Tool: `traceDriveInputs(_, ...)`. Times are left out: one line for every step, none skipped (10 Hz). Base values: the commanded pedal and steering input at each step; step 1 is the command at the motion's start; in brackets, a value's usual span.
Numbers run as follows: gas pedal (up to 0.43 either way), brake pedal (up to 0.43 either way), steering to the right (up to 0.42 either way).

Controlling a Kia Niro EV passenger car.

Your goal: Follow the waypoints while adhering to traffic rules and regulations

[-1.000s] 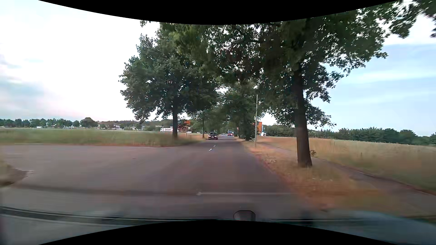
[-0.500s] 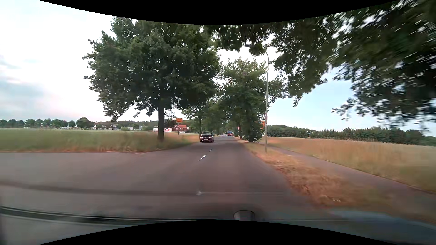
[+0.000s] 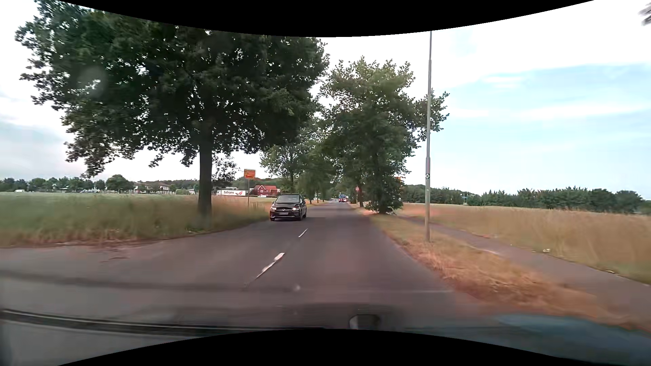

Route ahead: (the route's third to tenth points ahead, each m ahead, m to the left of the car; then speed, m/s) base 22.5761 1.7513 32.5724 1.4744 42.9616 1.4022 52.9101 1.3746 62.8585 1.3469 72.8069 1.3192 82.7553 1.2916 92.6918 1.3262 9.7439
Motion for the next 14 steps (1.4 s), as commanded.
traceDriveInputs(0.067,0.000,0.003)
traceDriveInputs(0.087,0.000,0.002)
traceDriveInputs(0.110,0.000,0.002)
traceDriveInputs(0.118,0.000,0.002)
traceDriveInputs(0.138,0.000,0.002)
traceDriveInputs(0.138,0.000,0.002)
traceDriveInputs(0.138,0.000,0.002)
traceDriveInputs(0.150,0.000,0.001)
traceDriveInputs(0.150,0.000,0.000)
traceDriveInputs(0.150,0.000,0.000)
traceDriveInputs(0.150,0.000,-0.001)
traceDriveInputs(0.150,0.000,-0.001)
traceDriveInputs(0.150,0.000,-0.001)
traceDriveInputs(0.150,0.000,-0.001)
